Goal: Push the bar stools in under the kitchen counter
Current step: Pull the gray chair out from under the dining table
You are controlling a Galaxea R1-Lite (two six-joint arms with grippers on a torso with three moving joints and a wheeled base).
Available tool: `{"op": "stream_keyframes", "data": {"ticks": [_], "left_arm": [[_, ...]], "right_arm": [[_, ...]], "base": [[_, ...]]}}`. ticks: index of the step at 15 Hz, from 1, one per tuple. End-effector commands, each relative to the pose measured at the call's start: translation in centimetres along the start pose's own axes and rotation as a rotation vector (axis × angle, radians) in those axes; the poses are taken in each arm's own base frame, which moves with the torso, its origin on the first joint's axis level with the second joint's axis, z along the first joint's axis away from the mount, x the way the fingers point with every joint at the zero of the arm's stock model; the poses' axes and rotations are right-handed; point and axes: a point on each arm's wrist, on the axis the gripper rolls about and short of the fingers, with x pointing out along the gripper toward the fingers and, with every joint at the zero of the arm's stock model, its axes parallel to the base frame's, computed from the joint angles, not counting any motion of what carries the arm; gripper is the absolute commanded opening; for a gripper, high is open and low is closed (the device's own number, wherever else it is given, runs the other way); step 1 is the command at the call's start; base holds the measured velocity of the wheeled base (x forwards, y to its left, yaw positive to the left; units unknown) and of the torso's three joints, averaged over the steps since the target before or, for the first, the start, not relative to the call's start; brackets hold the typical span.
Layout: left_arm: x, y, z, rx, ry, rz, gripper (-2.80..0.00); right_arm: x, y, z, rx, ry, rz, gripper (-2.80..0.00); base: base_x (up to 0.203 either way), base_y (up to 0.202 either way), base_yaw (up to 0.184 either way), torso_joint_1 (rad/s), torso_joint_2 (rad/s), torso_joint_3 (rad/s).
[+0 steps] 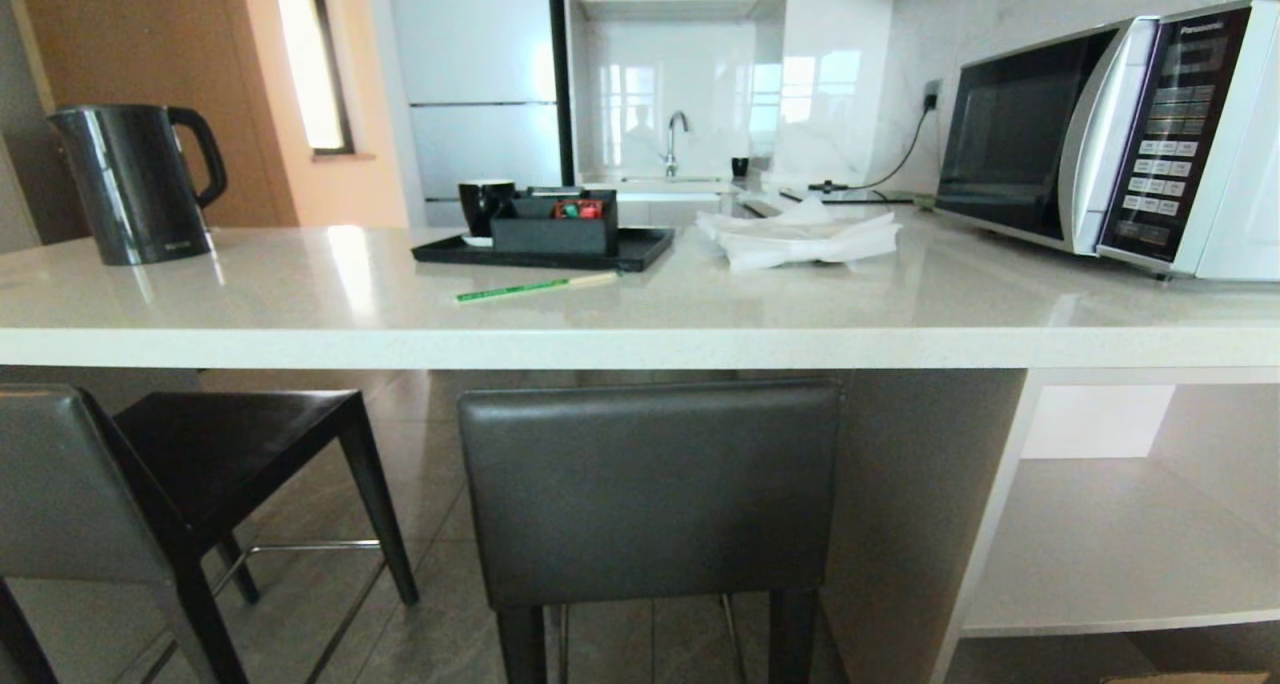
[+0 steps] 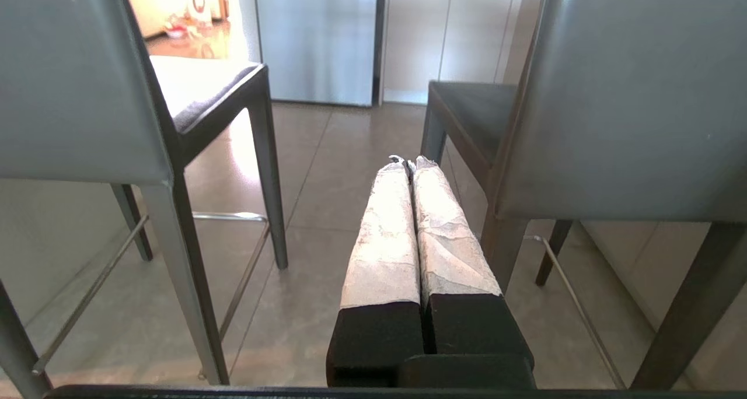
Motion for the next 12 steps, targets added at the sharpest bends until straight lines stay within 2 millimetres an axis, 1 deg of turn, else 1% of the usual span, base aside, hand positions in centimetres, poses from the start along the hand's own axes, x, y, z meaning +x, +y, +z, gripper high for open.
{"op": "stream_keyframes", "data": {"ticks": [1,5,6,7,8,9,11,12], "left_arm": [[0.0,0.0,0.0,0.000,0.001,0.000,-2.80],[0.0,0.0,0.0,0.011,-0.001,0.001,-2.80],[0.0,0.0,0.1,0.062,-0.004,-0.003,-2.80],[-0.2,-0.1,0.9,0.090,-0.022,-0.035,-2.80],[-0.6,-0.3,2.5,0.089,-0.047,-0.076,-2.80],[-0.7,-0.4,4.0,0.075,-0.034,-0.107,-2.80],[0.7,-0.6,6.6,0.031,0.051,-0.131,-2.80],[1.9,-0.7,7.6,0.016,0.083,-0.135,-2.80]], "right_arm": [[0.0,0.0,0.0,-0.001,-0.001,0.001,-2.80],[-0.1,0.1,0.5,-0.050,-0.026,0.020,-2.80],[-0.4,0.2,1.7,-0.052,-0.058,0.049,-2.80],[-0.6,0.3,3.5,-0.053,-0.076,0.080,-2.80],[-0.3,0.4,4.9,-0.051,-0.052,0.099,-2.80],[0.4,0.5,6.4,-0.045,-0.013,0.113,-2.80],[2.0,0.7,8.3,-0.031,0.069,0.170,-2.80],[2.9,0.9,9.0,-0.022,0.108,0.240,-2.80]], "base": [[0.000,0.000,0.000,0.000,0.00,0.000],[0.000,0.000,0.000,0.000,0.00,0.000],[0.000,0.000,0.000,0.000,0.00,0.000],[0.000,0.000,0.000,0.000,0.00,0.000],[0.000,0.000,0.000,0.000,0.00,0.000],[0.000,0.000,0.000,0.000,0.00,0.000],[0.000,0.000,0.000,0.000,0.00,0.000],[0.000,0.000,0.000,0.000,0.00,0.000]]}}
